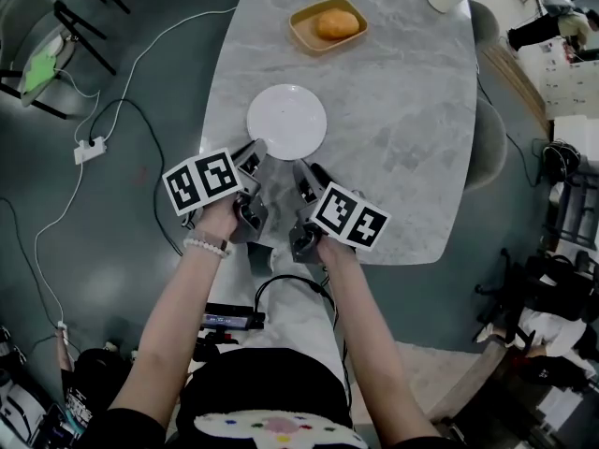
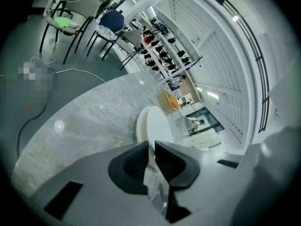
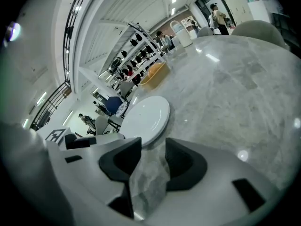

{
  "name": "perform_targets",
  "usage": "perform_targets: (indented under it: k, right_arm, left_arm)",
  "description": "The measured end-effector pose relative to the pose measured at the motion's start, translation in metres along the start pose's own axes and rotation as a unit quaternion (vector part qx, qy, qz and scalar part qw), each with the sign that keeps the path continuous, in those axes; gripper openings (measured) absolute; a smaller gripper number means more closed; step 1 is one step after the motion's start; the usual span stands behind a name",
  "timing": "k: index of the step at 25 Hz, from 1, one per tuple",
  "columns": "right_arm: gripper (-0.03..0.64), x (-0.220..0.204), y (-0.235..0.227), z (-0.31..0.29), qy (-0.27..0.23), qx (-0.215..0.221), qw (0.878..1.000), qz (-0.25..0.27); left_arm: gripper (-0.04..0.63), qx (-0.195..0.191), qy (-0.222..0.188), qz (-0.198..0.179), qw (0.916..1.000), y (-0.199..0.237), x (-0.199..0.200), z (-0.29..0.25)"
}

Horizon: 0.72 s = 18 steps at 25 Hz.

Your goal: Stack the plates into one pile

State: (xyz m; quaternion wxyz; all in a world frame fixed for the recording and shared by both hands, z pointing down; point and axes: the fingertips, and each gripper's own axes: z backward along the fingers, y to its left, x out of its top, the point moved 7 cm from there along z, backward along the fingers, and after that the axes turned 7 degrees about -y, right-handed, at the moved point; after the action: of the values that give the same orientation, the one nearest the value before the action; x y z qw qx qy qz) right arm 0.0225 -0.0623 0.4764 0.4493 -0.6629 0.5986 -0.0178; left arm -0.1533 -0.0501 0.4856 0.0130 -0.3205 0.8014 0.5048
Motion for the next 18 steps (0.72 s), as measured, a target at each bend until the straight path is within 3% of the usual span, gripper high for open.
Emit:
perform_targets:
  k: [8, 14, 18]
  right_arm:
    - [0.154, 0.003, -0.008, 0.021, -0.016, -0.002, 0.999, 0.034]
    - [0.155, 0.007, -0.002, 0.03, -0.032, 0.003, 0.998, 0.048]
    - [0.155, 0.01, 0.01, 0.037, -0.036, 0.016, 0.994, 0.099]
  left_arm:
    - [0.061, 0.006, 0.012, -0.043, 0.999, -0.009, 0.002, -0.003]
    - [0.21, -0.023, 0.034, -0.076, 0.9963, -0.017, 0.003, -0.001]
    - [0.236, -0.026, 0.055, -0.129, 0.9897, -0.017, 0.002, 0.01]
